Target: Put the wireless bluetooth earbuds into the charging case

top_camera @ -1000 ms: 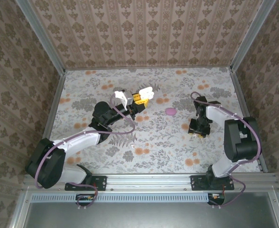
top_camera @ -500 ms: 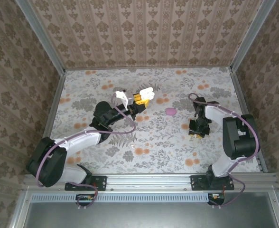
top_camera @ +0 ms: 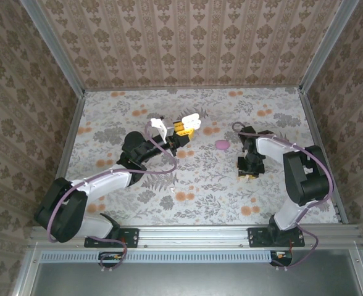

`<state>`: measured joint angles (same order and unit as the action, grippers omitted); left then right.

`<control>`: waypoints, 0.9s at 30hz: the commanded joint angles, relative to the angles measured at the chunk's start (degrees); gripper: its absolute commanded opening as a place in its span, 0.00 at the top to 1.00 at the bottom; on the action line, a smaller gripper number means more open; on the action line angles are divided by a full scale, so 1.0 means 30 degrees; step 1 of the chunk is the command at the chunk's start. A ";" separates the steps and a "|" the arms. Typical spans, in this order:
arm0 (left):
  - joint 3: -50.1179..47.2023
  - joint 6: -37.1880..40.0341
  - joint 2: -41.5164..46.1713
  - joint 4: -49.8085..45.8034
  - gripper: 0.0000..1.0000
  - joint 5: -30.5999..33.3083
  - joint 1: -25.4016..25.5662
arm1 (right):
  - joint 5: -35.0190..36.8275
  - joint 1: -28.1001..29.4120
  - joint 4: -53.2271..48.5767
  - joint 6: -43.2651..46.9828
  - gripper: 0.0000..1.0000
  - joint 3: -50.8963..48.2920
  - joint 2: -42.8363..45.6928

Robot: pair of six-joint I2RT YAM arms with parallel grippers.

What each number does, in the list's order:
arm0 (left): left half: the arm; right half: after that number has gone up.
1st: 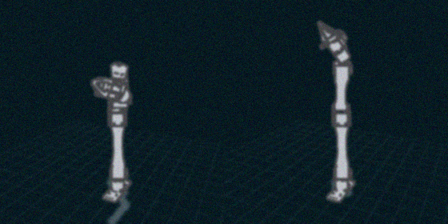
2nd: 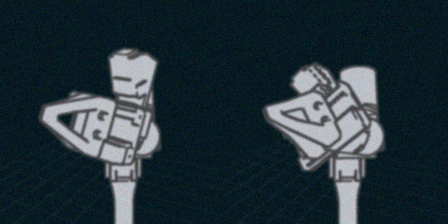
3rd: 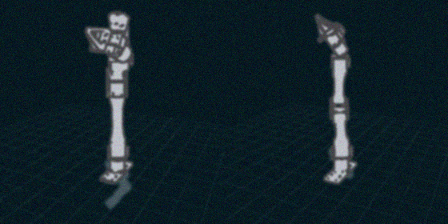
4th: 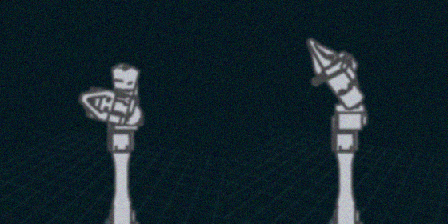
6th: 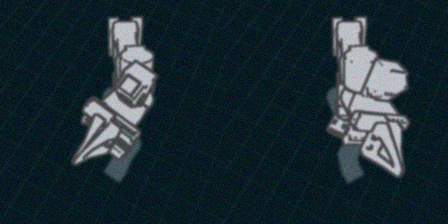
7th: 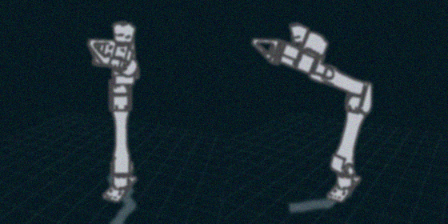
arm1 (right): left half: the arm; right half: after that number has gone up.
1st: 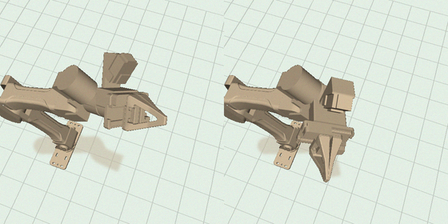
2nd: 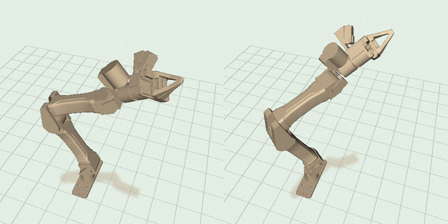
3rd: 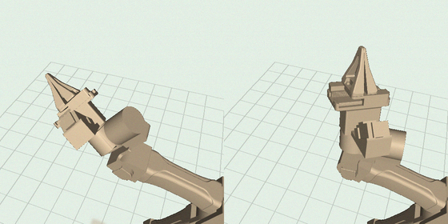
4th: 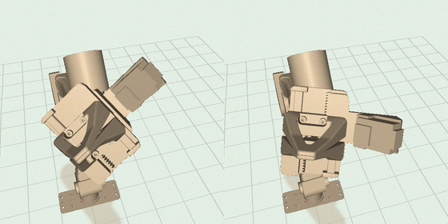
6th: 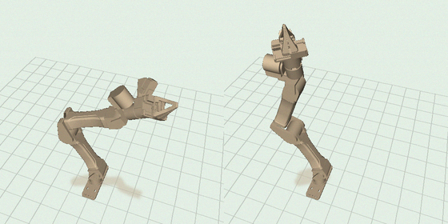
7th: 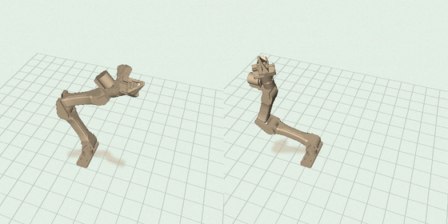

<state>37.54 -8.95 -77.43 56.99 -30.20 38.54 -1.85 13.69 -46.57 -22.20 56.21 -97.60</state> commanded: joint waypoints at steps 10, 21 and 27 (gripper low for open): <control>0.0133 0.0352 0.0515 0.0423 0.86 0.0242 -0.0133 | 0.0062 0.1499 -0.0055 0.0131 0.62 0.1040 -0.0941; 0.0051 0.0414 0.0584 0.0470 0.86 0.0251 -0.0163 | 0.0646 0.1446 0.0023 -0.0827 0.65 0.1276 -0.0982; -0.0074 0.0406 0.0643 0.0437 0.86 0.0262 -0.0164 | 0.1028 0.1465 -0.0231 -0.0112 0.65 0.1330 -0.1218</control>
<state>37.54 -8.91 -77.01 56.95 -29.74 38.52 -1.02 17.85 -46.35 -23.49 59.16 -100.05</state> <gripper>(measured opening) 0.204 0.349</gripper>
